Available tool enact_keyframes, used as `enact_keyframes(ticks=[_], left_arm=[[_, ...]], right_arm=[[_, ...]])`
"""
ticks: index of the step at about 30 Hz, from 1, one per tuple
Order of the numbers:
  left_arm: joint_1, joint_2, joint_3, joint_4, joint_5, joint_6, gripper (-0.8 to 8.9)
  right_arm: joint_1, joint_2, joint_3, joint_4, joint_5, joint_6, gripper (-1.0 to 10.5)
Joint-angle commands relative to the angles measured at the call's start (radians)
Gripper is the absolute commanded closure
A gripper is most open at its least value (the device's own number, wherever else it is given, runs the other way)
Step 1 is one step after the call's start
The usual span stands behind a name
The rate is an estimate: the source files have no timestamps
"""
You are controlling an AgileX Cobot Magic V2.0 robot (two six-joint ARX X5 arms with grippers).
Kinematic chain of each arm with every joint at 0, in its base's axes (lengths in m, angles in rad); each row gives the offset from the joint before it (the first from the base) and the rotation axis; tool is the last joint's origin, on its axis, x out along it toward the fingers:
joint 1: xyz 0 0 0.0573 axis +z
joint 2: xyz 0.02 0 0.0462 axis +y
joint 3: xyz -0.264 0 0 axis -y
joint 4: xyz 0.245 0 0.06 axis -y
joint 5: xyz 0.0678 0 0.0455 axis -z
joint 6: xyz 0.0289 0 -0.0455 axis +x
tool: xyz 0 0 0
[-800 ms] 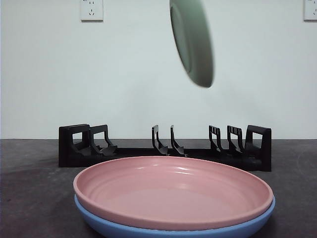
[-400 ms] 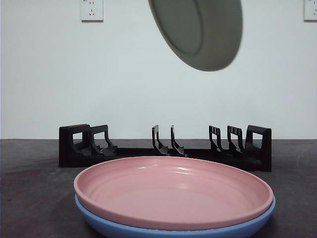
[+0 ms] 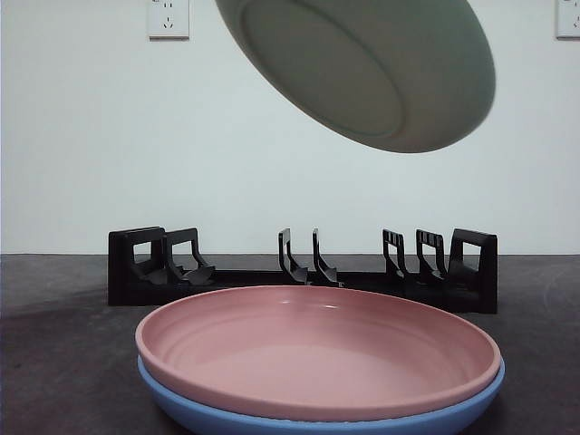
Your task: Place the plate
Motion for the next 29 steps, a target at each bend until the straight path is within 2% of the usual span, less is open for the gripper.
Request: enact_keyframes(ticks=[1,5,10,17,29], left_arm=[[-0.008,0.000,0.022,0.013,-0.002,0.014,3.27],[-0.008,0.000,0.022,0.017,-0.002,0.014,3.27],[-0.008,0.000,0.022,0.021,-0.002,0.014,3.27],[-0.008,0.000,0.022,0.015,-0.002,0.014,3.27],[-0.008,0.000,0.022,0.014,-0.002,0.014,3.27]], right_arm=[[0.061,0.021,-0.014,0.014,0.085,0.079,9.3],[0.113,0.058,-0.057,0.021,0.154,0.132,9.3],[0.144,0.150,-0.064,0.013,0.179,0.154,9.3],[0.158,0.316,-0.064,0.008,0.181,0.208,9.3],[0.161,0.473,-0.064,0.078,0.180,0.233,9.3]])
